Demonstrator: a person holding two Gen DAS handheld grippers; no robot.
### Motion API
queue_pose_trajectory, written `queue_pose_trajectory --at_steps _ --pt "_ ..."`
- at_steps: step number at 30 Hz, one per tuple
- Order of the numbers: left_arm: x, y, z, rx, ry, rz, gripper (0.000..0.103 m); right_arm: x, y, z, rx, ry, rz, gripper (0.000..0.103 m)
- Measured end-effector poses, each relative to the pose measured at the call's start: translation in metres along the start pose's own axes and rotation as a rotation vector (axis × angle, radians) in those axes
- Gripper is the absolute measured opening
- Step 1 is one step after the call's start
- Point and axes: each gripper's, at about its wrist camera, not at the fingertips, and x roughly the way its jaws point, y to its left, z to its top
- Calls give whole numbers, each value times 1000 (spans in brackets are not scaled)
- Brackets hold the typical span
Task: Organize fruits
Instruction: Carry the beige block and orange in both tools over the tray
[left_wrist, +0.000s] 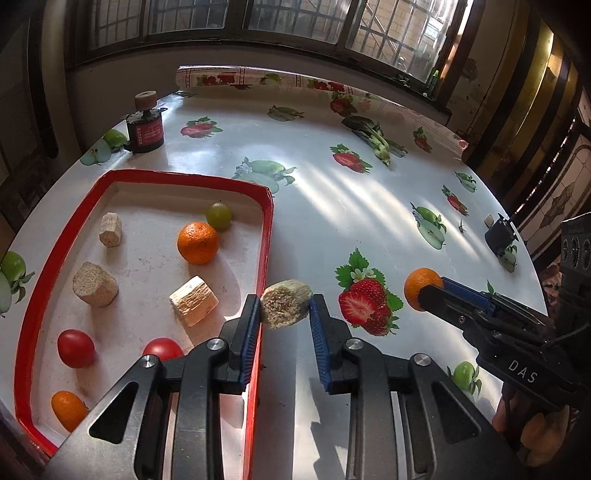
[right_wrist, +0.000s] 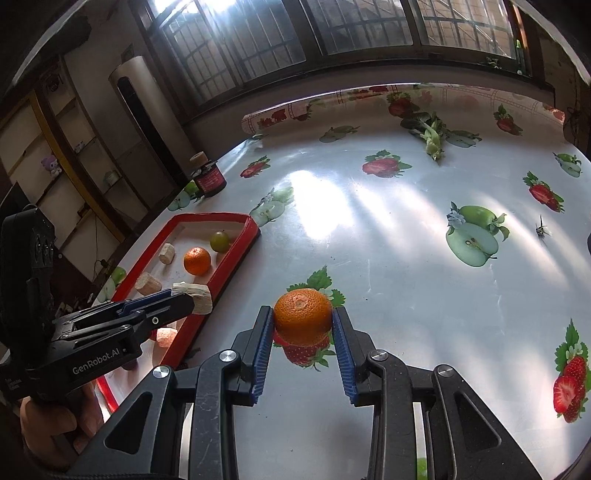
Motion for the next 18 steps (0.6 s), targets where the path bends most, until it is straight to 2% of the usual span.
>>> queue_pose_trajectory --at_steps 18 --pt "-26 56 -9 -81 -34 53 24 15 59 1 -95 27 49 33"
